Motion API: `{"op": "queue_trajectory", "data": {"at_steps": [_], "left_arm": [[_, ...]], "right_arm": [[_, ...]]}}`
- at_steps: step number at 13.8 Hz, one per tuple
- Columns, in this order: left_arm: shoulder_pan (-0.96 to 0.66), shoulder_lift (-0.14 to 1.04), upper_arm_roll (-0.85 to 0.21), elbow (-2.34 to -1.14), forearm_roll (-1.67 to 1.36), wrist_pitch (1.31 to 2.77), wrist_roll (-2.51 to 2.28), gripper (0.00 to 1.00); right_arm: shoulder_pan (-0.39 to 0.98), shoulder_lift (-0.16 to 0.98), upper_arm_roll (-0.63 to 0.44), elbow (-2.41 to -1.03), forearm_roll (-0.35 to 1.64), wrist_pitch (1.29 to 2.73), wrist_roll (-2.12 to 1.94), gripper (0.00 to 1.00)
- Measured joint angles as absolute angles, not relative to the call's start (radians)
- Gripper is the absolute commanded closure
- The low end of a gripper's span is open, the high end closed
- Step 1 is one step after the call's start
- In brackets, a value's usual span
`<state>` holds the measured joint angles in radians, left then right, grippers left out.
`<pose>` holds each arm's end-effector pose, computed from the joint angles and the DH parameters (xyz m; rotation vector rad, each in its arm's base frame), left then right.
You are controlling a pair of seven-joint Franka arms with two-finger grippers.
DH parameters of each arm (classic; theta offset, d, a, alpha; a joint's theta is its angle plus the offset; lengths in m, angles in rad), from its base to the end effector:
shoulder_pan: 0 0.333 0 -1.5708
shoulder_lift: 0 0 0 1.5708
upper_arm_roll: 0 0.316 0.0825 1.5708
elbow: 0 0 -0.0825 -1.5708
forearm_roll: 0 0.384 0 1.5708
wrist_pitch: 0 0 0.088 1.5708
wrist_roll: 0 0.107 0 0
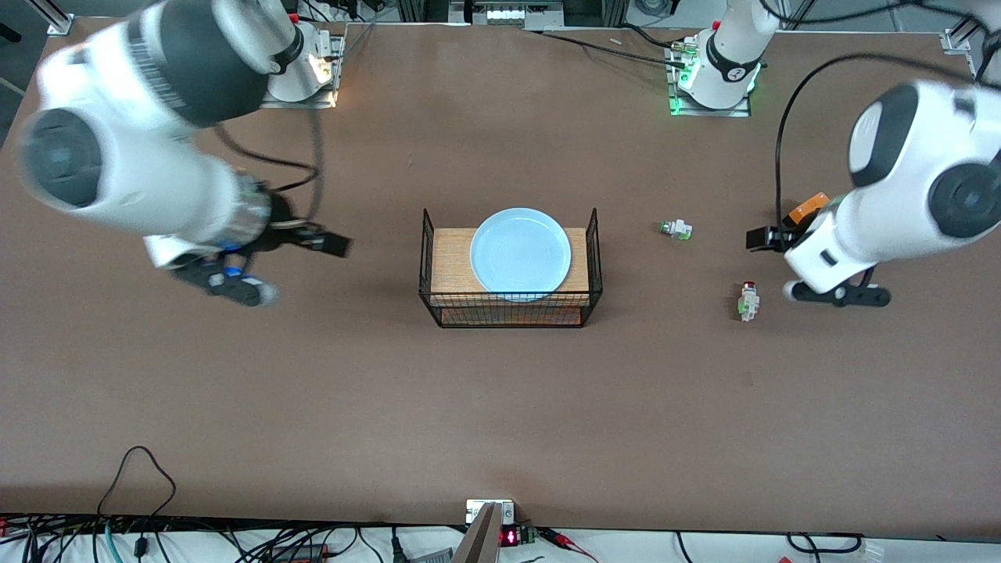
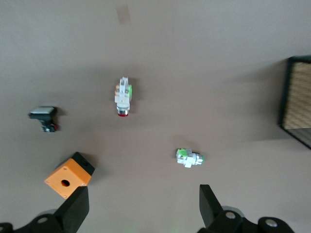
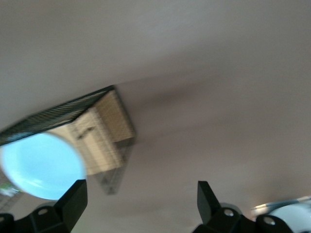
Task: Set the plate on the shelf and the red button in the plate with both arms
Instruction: 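Release the plate and withdraw the right gripper while the left gripper reaches the button, then grasp the white-and-red push button with the left gripper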
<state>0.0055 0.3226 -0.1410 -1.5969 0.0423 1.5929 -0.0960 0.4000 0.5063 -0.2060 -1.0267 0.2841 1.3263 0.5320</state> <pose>0.6123 -0.0704 0.4249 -3.0670 0.0727 0.4975 0.6396 0.2008 0.5500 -2.9908 0.4232 0.3813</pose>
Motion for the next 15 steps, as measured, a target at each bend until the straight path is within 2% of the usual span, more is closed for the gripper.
{"op": "queue_trajectory", "data": {"at_steps": [3,5,8,11,15], "left_arm": [[0.037,0.430,-0.135,-1.600,0.068,1.626,-0.096,0.00],[0.054,0.465,-0.134,-1.649,0.121,1.747,-0.096,0.00],[0.068,0.475,-0.134,-1.792,0.134,1.963,-0.096,0.00],[0.069,0.475,-0.134,-1.909,0.135,2.135,-0.096,0.19],[0.070,0.498,-0.134,-1.971,0.217,2.254,-0.095,0.26]], "right_arm": [[0.329,0.500,-0.206,-1.027,0.102,1.288,0.220,0.00],[0.333,0.501,-0.207,-1.027,0.017,1.288,0.079,0.00],[0.315,0.499,-0.247,-1.026,-0.010,1.288,-0.085,0.00],[0.246,0.497,-0.259,-1.026,-0.010,1.286,-0.163,0.00],[0.236,0.474,-0.248,-1.025,-0.063,1.267,-0.177,0.00]]}}
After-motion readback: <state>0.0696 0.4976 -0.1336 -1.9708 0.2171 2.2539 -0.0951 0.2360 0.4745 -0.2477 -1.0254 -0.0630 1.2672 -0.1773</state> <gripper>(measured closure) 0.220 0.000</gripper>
